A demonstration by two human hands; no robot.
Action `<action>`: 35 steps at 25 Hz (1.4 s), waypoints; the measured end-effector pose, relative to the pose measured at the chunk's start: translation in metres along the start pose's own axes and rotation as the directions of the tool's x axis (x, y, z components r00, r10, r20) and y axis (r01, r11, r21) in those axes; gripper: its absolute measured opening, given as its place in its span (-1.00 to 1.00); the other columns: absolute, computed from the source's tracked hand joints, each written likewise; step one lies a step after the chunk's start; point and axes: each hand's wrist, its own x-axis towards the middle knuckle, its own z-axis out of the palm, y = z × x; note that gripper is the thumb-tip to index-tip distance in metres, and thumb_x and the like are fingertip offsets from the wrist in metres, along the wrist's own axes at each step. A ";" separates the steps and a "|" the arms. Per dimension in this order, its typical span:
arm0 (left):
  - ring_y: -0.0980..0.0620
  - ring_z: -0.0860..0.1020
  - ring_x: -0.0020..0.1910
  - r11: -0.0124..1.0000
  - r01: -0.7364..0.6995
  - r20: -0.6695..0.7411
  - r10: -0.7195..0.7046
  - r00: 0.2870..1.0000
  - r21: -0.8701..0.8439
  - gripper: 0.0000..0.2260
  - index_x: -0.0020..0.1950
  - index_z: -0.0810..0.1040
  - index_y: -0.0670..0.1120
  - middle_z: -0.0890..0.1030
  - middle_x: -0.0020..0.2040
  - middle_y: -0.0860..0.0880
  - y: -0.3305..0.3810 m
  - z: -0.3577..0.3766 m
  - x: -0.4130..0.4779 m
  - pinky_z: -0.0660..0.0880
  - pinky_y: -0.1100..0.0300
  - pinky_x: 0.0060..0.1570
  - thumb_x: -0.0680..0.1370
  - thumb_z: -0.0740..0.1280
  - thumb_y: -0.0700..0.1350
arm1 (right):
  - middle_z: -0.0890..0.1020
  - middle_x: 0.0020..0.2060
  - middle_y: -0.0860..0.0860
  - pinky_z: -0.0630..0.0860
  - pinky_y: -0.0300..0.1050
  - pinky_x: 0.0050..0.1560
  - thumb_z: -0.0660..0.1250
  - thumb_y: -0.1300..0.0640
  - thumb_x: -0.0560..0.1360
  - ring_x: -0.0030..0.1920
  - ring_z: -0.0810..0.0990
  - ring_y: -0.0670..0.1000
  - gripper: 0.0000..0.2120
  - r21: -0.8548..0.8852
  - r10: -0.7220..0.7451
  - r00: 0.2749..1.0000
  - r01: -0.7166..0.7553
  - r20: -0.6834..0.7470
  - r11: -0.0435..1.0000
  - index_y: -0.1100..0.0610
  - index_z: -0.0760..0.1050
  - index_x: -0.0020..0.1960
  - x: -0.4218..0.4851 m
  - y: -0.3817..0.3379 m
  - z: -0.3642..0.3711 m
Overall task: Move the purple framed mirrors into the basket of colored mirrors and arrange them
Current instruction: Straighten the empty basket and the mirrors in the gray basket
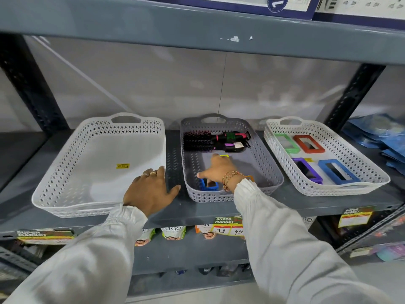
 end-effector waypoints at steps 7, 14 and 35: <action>-0.18 0.45 0.23 1.000 -0.020 -0.014 0.020 1.000 0.006 -0.46 0.24 0.34 -0.15 0.57 0.12 -0.19 -0.001 0.001 0.000 0.43 -0.03 0.15 0.49 0.13 0.26 | 0.51 0.25 0.20 0.51 -0.01 0.13 0.42 -0.07 0.39 0.23 0.53 0.20 -0.37 -0.077 0.088 0.996 -0.088 -0.008 0.993 0.26 0.33 0.30 0.002 -0.010 0.018; -0.17 0.44 0.24 0.999 -0.032 -0.019 0.033 0.999 0.041 -0.45 0.25 0.32 -0.17 0.57 0.13 -0.19 -0.001 0.000 -0.001 0.44 -0.02 0.13 0.50 0.12 0.26 | 0.52 0.26 0.20 0.50 0.01 0.17 0.39 0.06 0.44 0.26 0.51 0.23 -0.46 -0.103 0.063 0.997 -0.067 -0.044 0.992 0.29 0.33 0.31 -0.003 -0.013 0.023; -0.16 0.26 0.42 0.998 0.008 0.036 -0.010 0.999 0.059 -0.35 0.44 0.17 -0.21 0.47 0.32 -0.20 -0.002 -0.003 0.004 0.23 -0.04 0.36 0.52 0.07 0.22 | 0.51 0.23 0.24 0.49 0.07 0.16 0.35 0.03 0.44 0.25 0.48 0.27 -0.43 -0.063 0.065 0.974 -0.081 -0.215 0.995 0.28 0.29 0.33 -0.010 -0.030 0.012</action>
